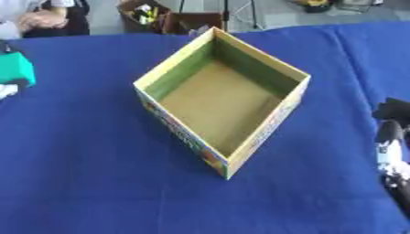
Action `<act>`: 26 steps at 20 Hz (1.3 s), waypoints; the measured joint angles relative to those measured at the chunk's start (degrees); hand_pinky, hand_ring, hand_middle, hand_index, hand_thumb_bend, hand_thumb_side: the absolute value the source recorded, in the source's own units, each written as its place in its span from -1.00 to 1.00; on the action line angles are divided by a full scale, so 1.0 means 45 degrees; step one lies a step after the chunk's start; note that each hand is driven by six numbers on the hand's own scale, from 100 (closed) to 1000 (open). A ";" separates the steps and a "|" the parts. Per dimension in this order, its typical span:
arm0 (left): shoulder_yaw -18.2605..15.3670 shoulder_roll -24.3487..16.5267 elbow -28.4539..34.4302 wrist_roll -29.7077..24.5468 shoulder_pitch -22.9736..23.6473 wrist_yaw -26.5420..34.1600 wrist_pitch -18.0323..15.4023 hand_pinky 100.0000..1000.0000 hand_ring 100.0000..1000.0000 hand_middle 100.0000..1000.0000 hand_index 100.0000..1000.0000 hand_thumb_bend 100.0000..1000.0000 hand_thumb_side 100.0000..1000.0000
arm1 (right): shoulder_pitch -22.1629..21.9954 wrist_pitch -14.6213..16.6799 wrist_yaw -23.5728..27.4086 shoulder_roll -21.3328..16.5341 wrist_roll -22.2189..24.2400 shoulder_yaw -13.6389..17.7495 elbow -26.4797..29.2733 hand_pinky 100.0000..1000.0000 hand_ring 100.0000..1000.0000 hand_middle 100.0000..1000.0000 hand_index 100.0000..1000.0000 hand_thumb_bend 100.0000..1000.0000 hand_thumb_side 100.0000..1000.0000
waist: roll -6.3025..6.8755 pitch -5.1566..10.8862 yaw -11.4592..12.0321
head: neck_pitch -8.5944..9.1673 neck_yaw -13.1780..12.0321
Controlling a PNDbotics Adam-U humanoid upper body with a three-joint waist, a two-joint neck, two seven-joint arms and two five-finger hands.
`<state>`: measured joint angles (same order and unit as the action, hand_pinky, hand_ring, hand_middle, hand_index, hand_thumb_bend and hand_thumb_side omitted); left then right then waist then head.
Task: Pick up objects on the table and place them in the box.
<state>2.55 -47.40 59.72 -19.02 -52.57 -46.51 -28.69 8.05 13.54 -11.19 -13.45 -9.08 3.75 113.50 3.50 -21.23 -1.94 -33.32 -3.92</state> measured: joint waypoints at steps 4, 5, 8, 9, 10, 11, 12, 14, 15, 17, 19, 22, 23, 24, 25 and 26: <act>0.0309 0.0140 0.0864 -0.0398 -0.0296 0.0720 -0.0076 -0.34 -0.47 -0.05 0.32 -1.00 -0.12 | -0.0006 -0.0036 0.0143 -0.0113 0.0015 0.0028 0.0000 0.69 0.62 0.16 0.58 -1.00 0.10 | 0.0093 0.0243 0.0031 | -0.0196 0.0124; 0.0410 0.0241 0.1075 -0.0532 -0.0378 0.0925 -0.0077 -0.35 -0.47 -0.05 0.32 -1.00 -0.12 | -0.0007 -0.0043 0.0173 -0.0135 0.0014 0.0028 0.0000 0.69 0.62 0.16 0.58 -1.00 0.10 | 0.0098 0.0298 0.0029 | -0.0208 0.0155; 0.0711 0.0716 0.1554 -0.0981 -0.0765 0.1482 -0.0033 -0.36 -0.48 -0.06 0.32 -1.00 -0.13 | -0.0003 -0.0055 0.0324 -0.0233 0.0014 0.0028 0.0000 0.69 0.62 0.16 0.58 -1.00 0.09 | 0.0140 0.0436 -0.0047 | -0.0306 0.0204; 0.0794 0.0905 0.1655 -0.1131 -0.0945 0.1624 -0.0001 -0.36 -0.48 -0.06 0.32 -1.00 -0.13 | -0.0002 -0.0060 0.0383 -0.0255 0.0015 0.0029 0.0000 0.69 0.62 0.16 0.58 -1.00 0.09 | 0.0163 0.0488 -0.0088 | -0.0314 0.0208; 0.0872 0.1098 0.1737 -0.1277 -0.1128 0.1758 0.0035 -0.36 -0.48 -0.07 0.32 -1.00 -0.13 | -0.0004 -0.0065 0.0434 -0.0288 0.0014 0.0029 0.0000 0.69 0.62 0.16 0.58 -1.00 0.09 | 0.0183 0.0541 -0.0118 | -0.0322 0.0210; 0.0931 0.1288 0.1797 -0.1402 -0.1266 0.1853 0.0073 -0.36 -0.48 -0.07 0.32 -1.00 -0.14 | -0.0004 -0.0070 0.0488 -0.0318 0.0013 0.0029 0.0000 0.69 0.62 0.16 0.58 -1.00 0.09 | 0.0207 0.0580 -0.0129 | -0.0333 0.0210; 0.0983 0.1485 0.1851 -0.1526 -0.1412 0.1927 0.0109 -0.36 -0.48 -0.07 0.32 -1.00 -0.14 | -0.0004 -0.0076 0.0526 -0.0319 0.0015 0.0029 0.0000 0.69 0.62 0.16 0.58 -1.00 0.09 | 0.0218 0.0603 -0.0145 | -0.0362 0.0210; 0.1093 0.1843 0.1890 -0.1729 -0.1698 0.2030 0.0171 -0.36 -0.49 -0.07 0.32 -1.00 -0.14 | -0.0003 -0.0088 0.0602 -0.0322 0.0015 0.0029 0.0000 0.69 0.62 0.16 0.59 -1.00 0.08 | 0.0222 0.0626 -0.0198 | -0.0392 0.0210; 0.1127 0.2042 0.1916 -0.1818 -0.1823 0.2087 0.0188 -0.36 -0.49 -0.07 0.32 -1.00 -0.14 | -0.0002 -0.0103 0.0622 -0.0323 0.0015 0.0029 0.0000 0.69 0.62 0.16 0.59 -1.00 0.08 | 0.0232 0.0643 -0.0199 | -0.0413 0.0209; 0.1206 0.2430 0.1938 -0.1963 -0.2016 0.2276 0.0199 -0.37 -0.50 -0.07 0.32 -1.00 -0.14 | 0.0008 -0.0129 0.0693 -0.0326 0.0033 0.0029 0.0000 0.69 0.62 0.16 0.59 -1.00 0.08 | 0.0292 0.0690 -0.0248 | -0.0421 0.0207; 0.1270 0.2769 0.1984 -0.2085 -0.2141 0.2458 0.0235 -0.38 -0.50 -0.08 0.32 -1.00 -0.14 | 0.0009 -0.0150 0.0749 -0.0338 0.0053 0.0029 0.0000 0.69 0.62 0.16 0.59 -1.00 0.08 | 0.0336 0.0719 -0.0284 | -0.0422 0.0207; 0.1272 0.3336 0.2011 -0.2225 -0.2360 0.2717 0.0360 -0.39 -0.51 -0.09 0.33 -1.00 -0.15 | 0.0106 -0.0159 0.0836 -0.0346 0.0062 0.0026 0.0000 0.69 0.61 0.16 0.59 -1.00 0.07 | 0.0339 0.0721 -0.0476 | -0.0422 0.0171; 0.1279 0.3631 0.2010 -0.2263 -0.2504 0.2777 0.0426 -0.39 -0.51 -0.10 0.33 -1.00 -0.15 | 0.0135 -0.0168 0.0863 -0.0354 0.0065 0.0026 0.0000 0.69 0.62 0.16 0.59 -1.00 0.07 | 0.0374 0.0721 -0.0551 | -0.0421 0.0151; 0.1296 0.3905 0.2010 -0.2290 -0.2625 0.2821 0.0499 -0.39 -0.51 -0.10 0.33 -1.00 -0.15 | 0.0143 -0.0183 0.0887 -0.0355 0.0067 0.0026 0.0000 0.69 0.62 0.16 0.59 -1.00 0.07 | 0.0414 0.0721 -0.0600 | -0.0421 0.0141; 0.1301 0.4168 0.2008 -0.2294 -0.2712 0.2829 0.0580 -0.40 -0.51 -0.11 0.32 -1.00 -0.15 | 0.0174 -0.0200 0.0905 -0.0355 0.0064 0.0026 0.0000 0.69 0.62 0.16 0.59 -1.00 0.07 | 0.0437 0.0721 -0.0642 | -0.0421 0.0129; 0.1301 0.4413 0.2004 -0.2258 -0.2774 0.2798 0.0692 -0.41 -0.51 -0.12 0.31 -1.00 -0.14 | 0.0215 -0.0223 0.0930 -0.0355 0.0060 0.0026 0.0000 0.69 0.62 0.16 0.59 -1.00 0.07 | 0.0439 0.0721 -0.0670 | -0.0421 0.0111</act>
<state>8.40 -27.54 68.74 -29.18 -65.05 -33.92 -25.58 9.02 12.54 -7.00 -15.05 -8.81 3.86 113.50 5.48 -17.99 -4.95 -35.22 -3.42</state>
